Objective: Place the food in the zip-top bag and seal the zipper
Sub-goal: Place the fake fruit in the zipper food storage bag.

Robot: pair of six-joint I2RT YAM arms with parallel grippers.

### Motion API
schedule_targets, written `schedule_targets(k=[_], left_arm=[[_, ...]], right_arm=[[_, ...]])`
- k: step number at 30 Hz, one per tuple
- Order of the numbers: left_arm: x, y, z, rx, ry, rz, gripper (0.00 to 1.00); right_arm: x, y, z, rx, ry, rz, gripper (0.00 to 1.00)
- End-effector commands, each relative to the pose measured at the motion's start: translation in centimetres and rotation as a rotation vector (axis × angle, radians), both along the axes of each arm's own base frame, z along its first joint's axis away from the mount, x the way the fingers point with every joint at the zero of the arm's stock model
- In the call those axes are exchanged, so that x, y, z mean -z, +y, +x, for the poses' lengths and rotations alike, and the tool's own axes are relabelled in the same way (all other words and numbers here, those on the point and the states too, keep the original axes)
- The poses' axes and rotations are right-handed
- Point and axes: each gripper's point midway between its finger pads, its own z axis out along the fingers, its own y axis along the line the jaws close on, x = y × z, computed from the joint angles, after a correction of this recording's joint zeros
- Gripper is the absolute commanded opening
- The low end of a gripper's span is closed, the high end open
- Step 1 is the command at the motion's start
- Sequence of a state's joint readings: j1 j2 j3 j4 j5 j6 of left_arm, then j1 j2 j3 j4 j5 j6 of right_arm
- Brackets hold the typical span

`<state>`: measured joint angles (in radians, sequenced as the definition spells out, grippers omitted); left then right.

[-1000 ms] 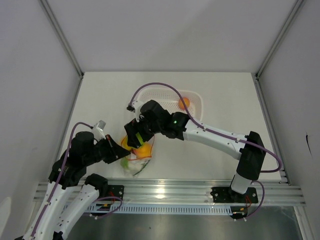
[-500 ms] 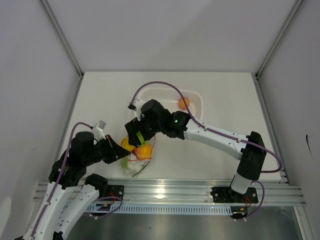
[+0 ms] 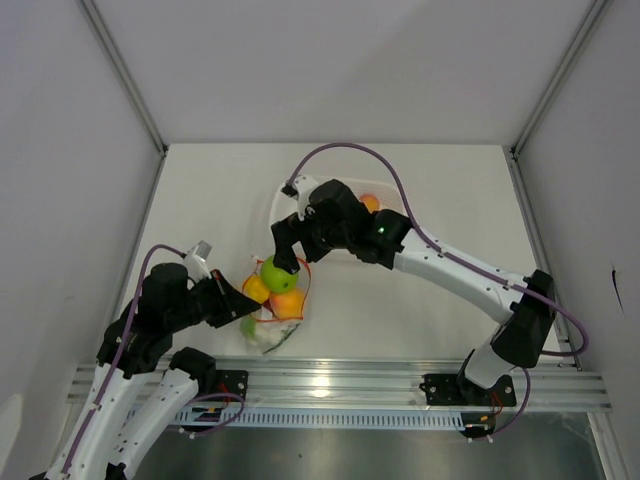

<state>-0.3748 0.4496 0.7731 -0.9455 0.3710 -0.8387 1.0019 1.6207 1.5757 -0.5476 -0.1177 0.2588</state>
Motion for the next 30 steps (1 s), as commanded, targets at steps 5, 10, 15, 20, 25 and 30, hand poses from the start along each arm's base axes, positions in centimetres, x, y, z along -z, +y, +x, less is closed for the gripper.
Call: schedule_targets(k=[5, 10, 15, 20, 25, 30], left_arm=[[-1.6, -0.3, 0.1, 0.005, -0.035, -0.032, 0.01], [-1.6, -0.3, 0.1, 0.007, -0.037, -0.031, 0.01], [-1.5, -0.2, 0.1, 0.004, -0.033, -0.027, 0.01], [-1.4, -0.3, 0.1, 0.006, -0.032, -0.032, 0.01], [-1.5, -0.3, 0.1, 0.006, -0.033, -0.033, 0.00], [-1.5, -0.2, 0.1, 0.002, -0.033, -0.030, 0.01]], right_arm=[[-1.2, -1.9, 0.8, 0.045, -0.006, 0.033, 0.99], [-0.7, -4.0, 1.6, 0.137, 0.004, -0.015, 0.96], [0.2, -6.5, 1.4, 0.200, 0.056, -0.034, 0.86], [-0.6, -7.1, 0.6, 0.198, 0.065, 0.008, 0.83], [0.4, -7.8, 0.1, 0.200, 0.090, -0.023, 0.82], [1.6, -8.0, -0.8, 0.190, 0.142, -0.031, 0.78]])
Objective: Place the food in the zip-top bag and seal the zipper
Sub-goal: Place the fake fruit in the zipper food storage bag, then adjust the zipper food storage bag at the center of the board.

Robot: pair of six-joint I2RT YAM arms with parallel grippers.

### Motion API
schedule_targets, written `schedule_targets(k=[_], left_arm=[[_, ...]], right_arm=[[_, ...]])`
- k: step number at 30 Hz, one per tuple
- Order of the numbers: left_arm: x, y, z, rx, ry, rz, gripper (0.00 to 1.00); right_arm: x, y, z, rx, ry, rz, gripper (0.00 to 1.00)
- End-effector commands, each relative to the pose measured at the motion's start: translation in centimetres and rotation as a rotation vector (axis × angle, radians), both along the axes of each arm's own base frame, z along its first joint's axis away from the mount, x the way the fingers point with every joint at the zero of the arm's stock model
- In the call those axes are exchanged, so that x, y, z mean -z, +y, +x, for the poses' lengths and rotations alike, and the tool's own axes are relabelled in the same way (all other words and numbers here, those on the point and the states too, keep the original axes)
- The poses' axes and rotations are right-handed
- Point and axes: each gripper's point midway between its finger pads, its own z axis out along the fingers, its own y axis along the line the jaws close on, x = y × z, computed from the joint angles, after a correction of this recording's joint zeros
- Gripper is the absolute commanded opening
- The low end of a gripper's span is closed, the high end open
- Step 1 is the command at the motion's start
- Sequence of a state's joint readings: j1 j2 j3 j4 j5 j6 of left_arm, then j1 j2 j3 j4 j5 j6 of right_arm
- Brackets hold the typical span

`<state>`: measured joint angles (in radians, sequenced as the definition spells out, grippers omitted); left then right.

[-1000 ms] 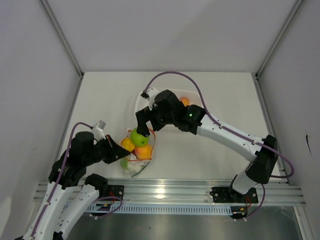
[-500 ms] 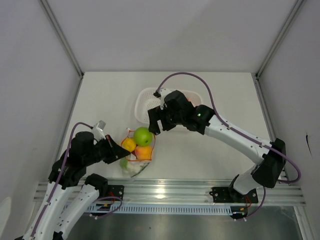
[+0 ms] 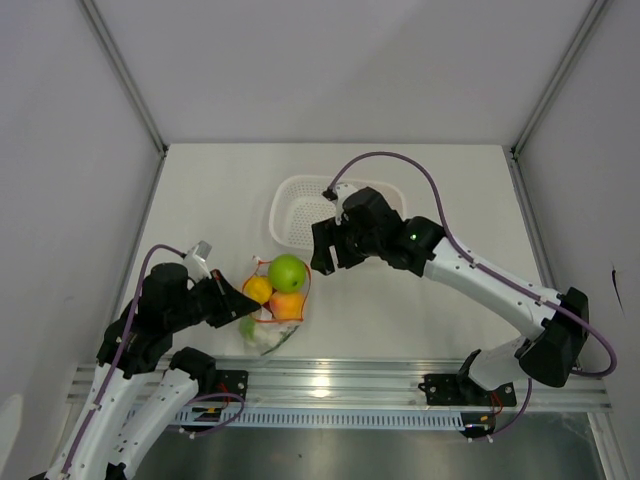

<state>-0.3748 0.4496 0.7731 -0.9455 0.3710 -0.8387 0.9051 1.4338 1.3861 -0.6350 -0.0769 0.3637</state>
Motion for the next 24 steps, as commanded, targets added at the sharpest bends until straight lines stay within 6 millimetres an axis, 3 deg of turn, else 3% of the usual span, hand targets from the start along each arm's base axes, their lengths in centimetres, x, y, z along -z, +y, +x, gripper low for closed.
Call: schedule_targets(k=[1, 9, 24], left_arm=[[-1.5, -0.3, 0.1, 0.004, -0.032, -0.030, 0.01], [-1.6, -0.3, 0.1, 0.005, -0.034, -0.034, 0.01], [-1.6, -0.2, -0.2, 0.005, -0.038, -0.033, 0.00]], right_arm=[[0.2, -0.5, -1.1, 0.003, 0.047, 0.017, 0.75], [2.3, 0.4, -0.8, 0.052, 0.142, 0.023, 0.65], [4.8, 3.6, -0.6, -0.022, 0.247, 0.074, 0.62]])
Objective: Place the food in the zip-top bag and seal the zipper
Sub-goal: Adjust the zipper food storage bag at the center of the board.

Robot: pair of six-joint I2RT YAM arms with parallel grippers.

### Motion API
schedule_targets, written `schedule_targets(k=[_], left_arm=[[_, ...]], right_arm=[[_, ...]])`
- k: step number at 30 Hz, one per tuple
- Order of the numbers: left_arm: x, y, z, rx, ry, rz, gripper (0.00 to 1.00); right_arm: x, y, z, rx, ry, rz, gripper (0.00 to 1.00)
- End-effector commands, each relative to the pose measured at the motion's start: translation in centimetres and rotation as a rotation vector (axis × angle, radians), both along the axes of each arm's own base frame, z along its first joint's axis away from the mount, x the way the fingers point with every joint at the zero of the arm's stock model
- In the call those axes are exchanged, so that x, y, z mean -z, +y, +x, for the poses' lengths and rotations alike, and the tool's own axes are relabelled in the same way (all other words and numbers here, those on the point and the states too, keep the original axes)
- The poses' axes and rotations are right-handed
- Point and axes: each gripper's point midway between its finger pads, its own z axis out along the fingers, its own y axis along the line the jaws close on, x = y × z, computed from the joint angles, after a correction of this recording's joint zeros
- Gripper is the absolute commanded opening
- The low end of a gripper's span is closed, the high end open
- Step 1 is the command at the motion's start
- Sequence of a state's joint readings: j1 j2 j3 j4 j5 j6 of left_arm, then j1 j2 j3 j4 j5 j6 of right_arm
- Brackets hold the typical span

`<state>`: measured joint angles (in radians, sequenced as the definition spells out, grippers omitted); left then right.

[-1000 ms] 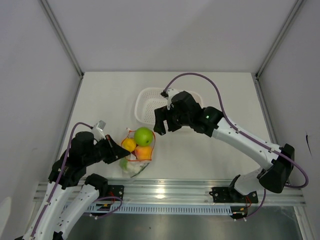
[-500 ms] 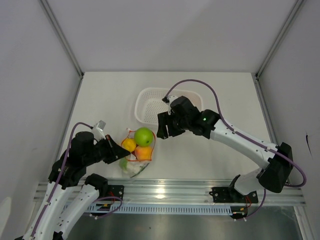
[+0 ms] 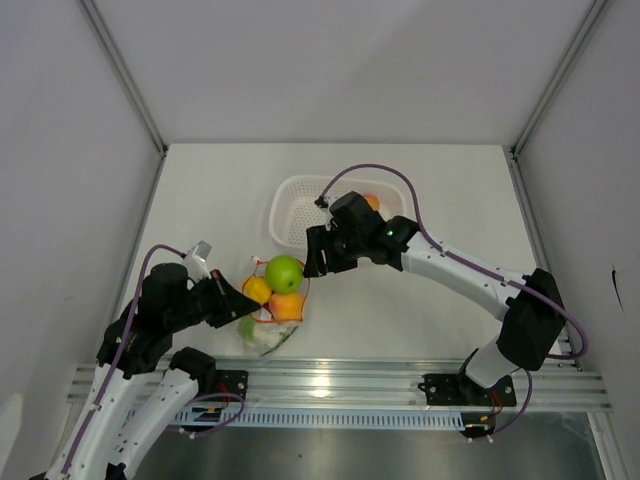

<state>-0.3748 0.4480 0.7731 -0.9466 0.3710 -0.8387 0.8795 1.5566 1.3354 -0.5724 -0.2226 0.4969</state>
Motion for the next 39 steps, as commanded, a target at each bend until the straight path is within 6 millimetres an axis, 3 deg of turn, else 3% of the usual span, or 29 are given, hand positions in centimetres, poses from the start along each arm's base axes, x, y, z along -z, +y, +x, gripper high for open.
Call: schedule_targets(k=[1, 10, 13, 14, 17, 21, 22, 24, 25, 26, 28, 30, 31, 34, 35, 39], left_arm=[[-1.6, -0.2, -0.1, 0.004, -0.036, -0.034, 0.00], [-1.5, -0.1, -0.2, 0.004, -0.036, -0.032, 0.01], [-1.5, -0.2, -0.3, 0.005, -0.035, -0.034, 0.01], [-1.4, -0.2, -0.3, 0.005, -0.033, -0.034, 0.01], [-1.6, -0.1, -0.3, 0.003, -0.043, -0.032, 0.00], [-2.2, 0.1, -0.1, 0.002, -0.068, -0.015, 0.01], [-3.5, 0.2, 0.0, 0.007, -0.103, -0.015, 0.01], [-4.3, 0.1, 0.3, 0.017, -0.102, -0.006, 0.01], [-5.0, 0.0, 0.3, 0.026, -0.117, -0.006, 0.01], [-7.3, 0.1, 0.1, 0.029, -0.163, -0.020, 0.01], [-8.7, 0.3, 0.2, 0.020, -0.204, -0.014, 0.00], [-8.6, 0.8, 0.3, -0.001, -0.215, 0.005, 0.01], [-7.6, 0.8, 0.4, -0.004, -0.193, 0.016, 0.00], [-2.9, 0.6, 0.6, -0.005, -0.096, 0.029, 0.01], [0.4, 0.5, 0.6, -0.006, -0.024, 0.052, 0.00], [2.0, 0.6, 1.2, -0.018, -0.021, 0.065, 0.00]], right_arm=[[-0.1, 1.7, -0.1, -0.035, 0.030, 0.061, 0.62], [1.3, 3.5, -0.4, -0.089, 0.084, 0.094, 0.57], [1.6, 4.1, 0.3, -0.111, 0.072, 0.094, 0.40], [1.7, 4.5, 0.7, -0.126, 0.052, 0.090, 0.25], [1.3, 4.7, 1.8, -0.128, -0.003, 0.078, 0.03], [-2.6, 4.8, 2.6, -0.131, -0.130, 0.066, 0.00], [-5.5, 4.8, 3.5, -0.118, -0.216, 0.084, 0.00], [-8.0, 4.6, 3.2, -0.123, -0.263, 0.084, 0.00], [-10.6, 5.0, 3.1, -0.131, -0.307, 0.118, 0.00], [-11.6, 5.0, 2.8, -0.134, -0.317, 0.125, 0.00], [-13.1, 5.1, 1.7, -0.153, -0.325, 0.137, 0.00], [-12.9, 5.2, 1.1, -0.159, -0.315, 0.141, 0.00], [-12.4, 5.3, 0.8, -0.166, -0.303, 0.143, 0.00], [-7.9, 5.2, 1.0, -0.153, -0.224, 0.102, 0.00], [-5.7, 5.1, 1.1, -0.150, -0.188, 0.077, 0.00], [-3.6, 5.1, 1.6, -0.133, -0.195, 0.019, 0.00]])
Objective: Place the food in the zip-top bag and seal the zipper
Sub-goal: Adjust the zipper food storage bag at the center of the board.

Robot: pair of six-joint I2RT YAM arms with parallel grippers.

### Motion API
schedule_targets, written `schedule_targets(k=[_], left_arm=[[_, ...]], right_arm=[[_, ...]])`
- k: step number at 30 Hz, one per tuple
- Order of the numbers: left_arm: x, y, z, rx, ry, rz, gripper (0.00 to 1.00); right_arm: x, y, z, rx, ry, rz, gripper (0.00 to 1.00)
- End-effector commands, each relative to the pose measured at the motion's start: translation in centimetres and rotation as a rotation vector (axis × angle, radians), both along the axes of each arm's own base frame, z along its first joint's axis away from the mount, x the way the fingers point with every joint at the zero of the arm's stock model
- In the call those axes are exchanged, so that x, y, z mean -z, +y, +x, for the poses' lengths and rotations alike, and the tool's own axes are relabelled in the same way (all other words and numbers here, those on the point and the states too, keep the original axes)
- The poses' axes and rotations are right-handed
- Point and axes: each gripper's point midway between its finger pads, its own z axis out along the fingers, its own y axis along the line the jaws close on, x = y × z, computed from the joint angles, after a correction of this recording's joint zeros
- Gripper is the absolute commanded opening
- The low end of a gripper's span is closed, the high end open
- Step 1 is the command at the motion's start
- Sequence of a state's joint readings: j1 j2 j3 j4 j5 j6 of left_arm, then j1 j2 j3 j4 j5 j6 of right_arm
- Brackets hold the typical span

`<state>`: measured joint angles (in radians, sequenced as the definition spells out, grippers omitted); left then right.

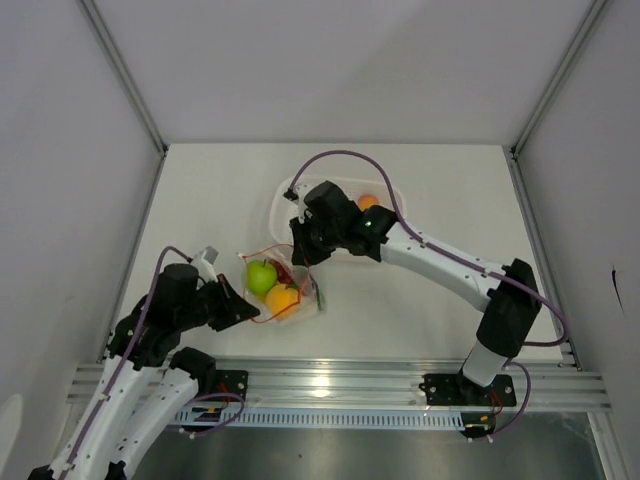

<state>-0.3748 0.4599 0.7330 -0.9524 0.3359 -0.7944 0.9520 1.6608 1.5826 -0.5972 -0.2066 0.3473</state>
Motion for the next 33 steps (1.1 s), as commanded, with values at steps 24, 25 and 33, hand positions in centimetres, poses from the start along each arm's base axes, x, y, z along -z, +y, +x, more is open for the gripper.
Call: schedule_targets(k=[24, 25, 33], left_arm=[[-1.6, -0.3, 1.1, -0.003, -0.056, -0.013, 0.00], [-2.4, -0.2, 1.2, -0.005, -0.076, -0.012, 0.01], [-3.7, -0.1, 1.2, 0.000, -0.109, -0.012, 0.01]], right_arm=[[-4.5, 1.3, -1.2, -0.019, -0.098, 0.046, 0.00], [-4.9, 1.3, -1.1, -0.021, -0.105, 0.053, 0.00], [-5.2, 0.9, -0.3, 0.009, -0.127, 0.016, 0.35]])
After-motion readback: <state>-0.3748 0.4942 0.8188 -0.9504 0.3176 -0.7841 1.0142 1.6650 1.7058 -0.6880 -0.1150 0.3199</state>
